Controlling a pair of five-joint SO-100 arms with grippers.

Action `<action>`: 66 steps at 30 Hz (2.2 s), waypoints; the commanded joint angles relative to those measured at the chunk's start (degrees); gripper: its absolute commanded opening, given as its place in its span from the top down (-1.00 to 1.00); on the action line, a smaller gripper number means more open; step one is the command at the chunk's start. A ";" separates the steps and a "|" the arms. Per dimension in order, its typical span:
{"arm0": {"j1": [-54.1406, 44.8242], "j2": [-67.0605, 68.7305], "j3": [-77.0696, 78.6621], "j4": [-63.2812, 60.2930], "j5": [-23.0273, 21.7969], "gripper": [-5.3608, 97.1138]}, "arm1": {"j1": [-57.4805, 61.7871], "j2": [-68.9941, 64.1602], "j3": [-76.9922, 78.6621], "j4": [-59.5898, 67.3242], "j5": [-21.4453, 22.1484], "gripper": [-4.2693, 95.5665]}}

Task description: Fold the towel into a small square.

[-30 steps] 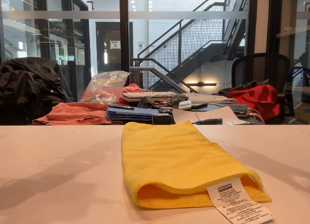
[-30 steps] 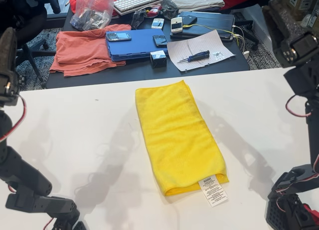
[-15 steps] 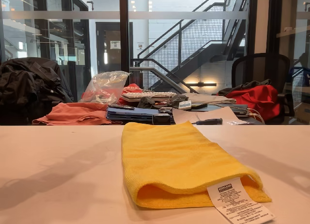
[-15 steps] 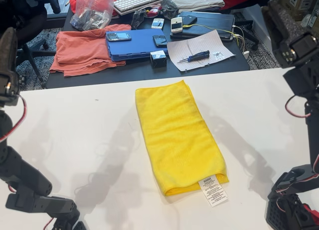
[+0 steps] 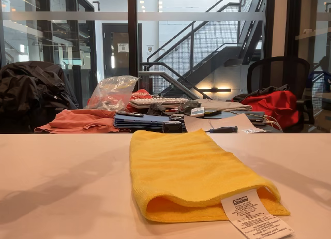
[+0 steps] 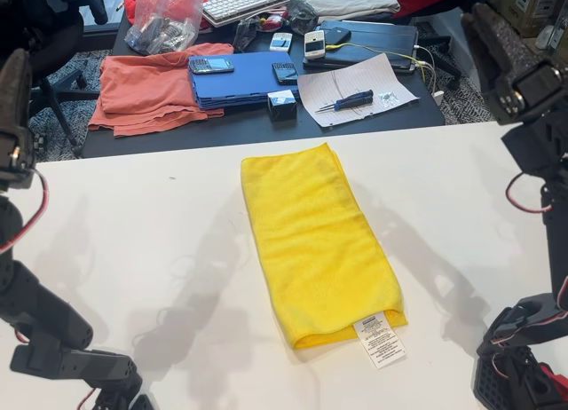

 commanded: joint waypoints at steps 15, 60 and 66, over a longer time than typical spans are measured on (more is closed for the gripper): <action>0.09 0.35 -0.53 -0.26 0.09 0.68 | 0.26 0.00 -0.35 -0.35 0.09 0.70; -18.98 7.12 91.58 26.81 0.00 0.67 | 7.56 -3.34 16.35 28.65 -0.09 0.70; -19.51 2.99 90.18 25.49 -0.35 0.67 | 7.03 -2.81 16.35 28.65 -0.09 0.70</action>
